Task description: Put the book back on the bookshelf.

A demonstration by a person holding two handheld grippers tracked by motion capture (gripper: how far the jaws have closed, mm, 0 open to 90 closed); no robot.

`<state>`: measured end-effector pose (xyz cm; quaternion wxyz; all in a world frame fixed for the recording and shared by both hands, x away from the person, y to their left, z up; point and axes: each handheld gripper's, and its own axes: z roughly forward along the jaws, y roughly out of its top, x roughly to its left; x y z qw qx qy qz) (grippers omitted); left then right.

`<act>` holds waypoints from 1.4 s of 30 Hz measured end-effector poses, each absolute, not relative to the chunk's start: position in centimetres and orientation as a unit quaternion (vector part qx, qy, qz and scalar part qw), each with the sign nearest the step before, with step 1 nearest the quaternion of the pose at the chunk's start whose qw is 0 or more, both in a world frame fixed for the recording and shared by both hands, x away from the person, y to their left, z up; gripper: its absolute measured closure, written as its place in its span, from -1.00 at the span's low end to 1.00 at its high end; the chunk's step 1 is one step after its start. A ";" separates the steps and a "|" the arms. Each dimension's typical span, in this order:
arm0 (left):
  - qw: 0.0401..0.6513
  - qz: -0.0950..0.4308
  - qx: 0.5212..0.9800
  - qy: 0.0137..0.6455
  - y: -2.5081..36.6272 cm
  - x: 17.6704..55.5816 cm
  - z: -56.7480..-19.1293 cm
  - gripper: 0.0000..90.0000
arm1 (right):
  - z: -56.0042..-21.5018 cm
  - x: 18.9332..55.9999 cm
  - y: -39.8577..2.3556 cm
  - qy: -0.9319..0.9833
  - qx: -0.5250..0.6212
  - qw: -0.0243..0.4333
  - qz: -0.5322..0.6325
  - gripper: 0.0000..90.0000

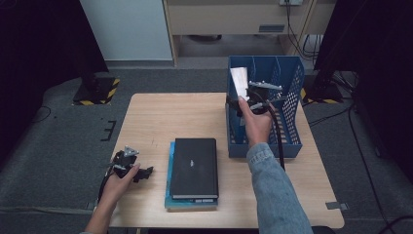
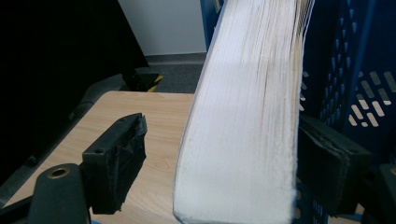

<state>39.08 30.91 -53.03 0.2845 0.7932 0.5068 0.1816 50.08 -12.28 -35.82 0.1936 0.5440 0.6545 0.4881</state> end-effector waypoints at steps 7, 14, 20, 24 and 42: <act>0.284 0.181 0.794 0.507 30.9 39.1 -53.0 -1.00 | -35.8 49.9 -11.7 0.657 0.541 0.193 0.488 -0.54; 0.284 0.181 0.794 0.506 30.9 39.1 -53.0 -1.00 | -35.8 49.8 -11.4 0.659 0.539 0.194 0.488 -0.54; 0.284 0.181 0.794 0.507 30.9 39.1 -53.0 -1.00 | -35.8 49.8 -11.4 0.661 0.538 0.194 0.486 -0.55; 0.284 0.181 0.794 0.506 30.9 39.1 -53.0 -1.00 | -35.8 49.8 -11.4 0.664 0.536 0.192 0.485 -0.55; 0.284 0.180 0.795 0.505 30.8 39.1 -53.0 -1.00 | -36.0 49.7 -11.3 0.665 0.536 0.194 0.482 -0.70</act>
